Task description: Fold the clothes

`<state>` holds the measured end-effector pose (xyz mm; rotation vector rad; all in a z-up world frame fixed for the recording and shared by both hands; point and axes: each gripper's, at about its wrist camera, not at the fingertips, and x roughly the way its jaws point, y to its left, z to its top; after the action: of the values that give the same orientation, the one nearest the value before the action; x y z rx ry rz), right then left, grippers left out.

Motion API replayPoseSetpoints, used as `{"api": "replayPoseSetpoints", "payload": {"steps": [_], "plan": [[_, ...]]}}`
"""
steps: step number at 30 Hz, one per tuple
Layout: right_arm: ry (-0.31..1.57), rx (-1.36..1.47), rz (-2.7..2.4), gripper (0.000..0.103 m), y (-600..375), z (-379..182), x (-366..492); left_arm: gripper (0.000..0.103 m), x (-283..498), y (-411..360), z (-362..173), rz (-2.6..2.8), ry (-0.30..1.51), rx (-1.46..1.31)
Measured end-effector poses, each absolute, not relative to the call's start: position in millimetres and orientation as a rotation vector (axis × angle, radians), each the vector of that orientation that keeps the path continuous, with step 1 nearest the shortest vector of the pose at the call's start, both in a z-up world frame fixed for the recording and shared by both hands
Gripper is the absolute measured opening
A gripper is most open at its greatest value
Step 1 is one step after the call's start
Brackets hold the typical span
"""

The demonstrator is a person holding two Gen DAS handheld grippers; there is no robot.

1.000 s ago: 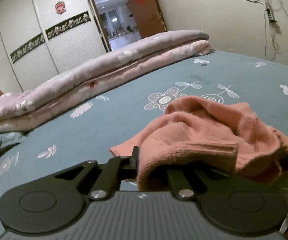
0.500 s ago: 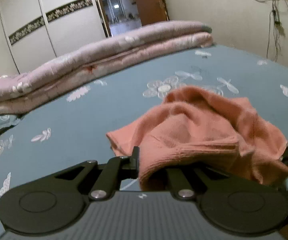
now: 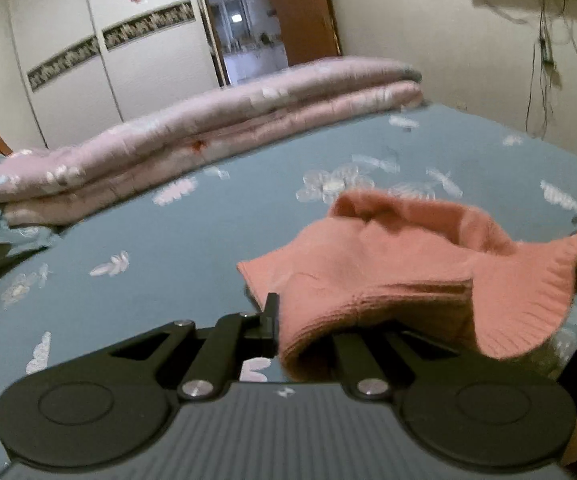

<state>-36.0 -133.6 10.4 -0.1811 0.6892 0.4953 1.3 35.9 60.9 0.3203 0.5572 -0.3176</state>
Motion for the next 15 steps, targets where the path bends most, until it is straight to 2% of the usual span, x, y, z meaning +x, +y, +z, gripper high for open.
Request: {"api": "replayPoseSetpoints", "payload": {"steps": [11, 15], "plan": [[0.5, -0.173, 0.635, 0.011, -125, 101, -77, 0.003, -76, 64, 154, -0.349, 0.414, 0.237], [0.529, -0.186, 0.615, 0.011, -127, 106, -63, 0.003, -52, 71, 154, -0.345, 0.519, 0.235]]}}
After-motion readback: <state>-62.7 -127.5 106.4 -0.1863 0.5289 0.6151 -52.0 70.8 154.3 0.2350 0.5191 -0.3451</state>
